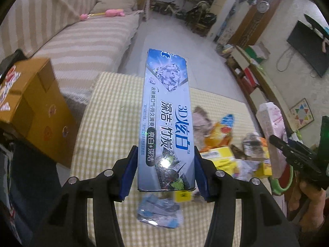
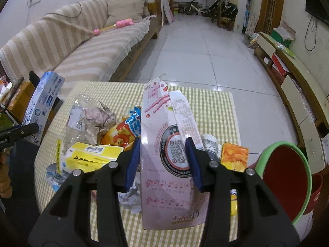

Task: Collect trash
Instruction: 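Carry both items over the bucket and open both tools to drop them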

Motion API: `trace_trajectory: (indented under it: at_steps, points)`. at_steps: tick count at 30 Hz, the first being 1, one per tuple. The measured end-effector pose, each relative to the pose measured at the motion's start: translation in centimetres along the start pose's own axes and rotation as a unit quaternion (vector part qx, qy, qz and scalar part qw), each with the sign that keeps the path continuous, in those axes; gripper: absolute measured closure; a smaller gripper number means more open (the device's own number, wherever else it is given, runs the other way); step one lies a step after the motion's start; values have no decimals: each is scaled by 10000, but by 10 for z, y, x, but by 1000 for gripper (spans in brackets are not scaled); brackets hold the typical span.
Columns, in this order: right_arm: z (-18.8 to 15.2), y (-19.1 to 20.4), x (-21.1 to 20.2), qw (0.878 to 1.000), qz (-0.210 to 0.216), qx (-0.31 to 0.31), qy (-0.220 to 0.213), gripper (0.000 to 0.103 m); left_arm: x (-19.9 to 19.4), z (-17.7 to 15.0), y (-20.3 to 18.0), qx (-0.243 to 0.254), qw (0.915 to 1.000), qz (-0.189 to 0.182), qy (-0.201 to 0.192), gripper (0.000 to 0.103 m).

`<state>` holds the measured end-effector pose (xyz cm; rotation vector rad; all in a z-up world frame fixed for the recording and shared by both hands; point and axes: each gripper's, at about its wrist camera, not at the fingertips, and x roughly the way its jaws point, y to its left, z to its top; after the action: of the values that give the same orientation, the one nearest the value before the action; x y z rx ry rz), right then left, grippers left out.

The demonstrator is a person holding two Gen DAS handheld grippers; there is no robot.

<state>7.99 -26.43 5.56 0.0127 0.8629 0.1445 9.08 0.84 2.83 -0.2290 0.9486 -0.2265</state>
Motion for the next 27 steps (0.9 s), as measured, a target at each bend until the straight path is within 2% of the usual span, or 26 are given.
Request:
trace_trajectory:
  at_steps: [13,27]
  points:
    - [-6,-37,-53,9983,-73,394,-413,60,-7,5,-67,510,9972,-541,61,55]
    - [-30,-122,-91,9910,-549,1047,-635,60,12,2,-175,1097,9863,-1191,330,55]
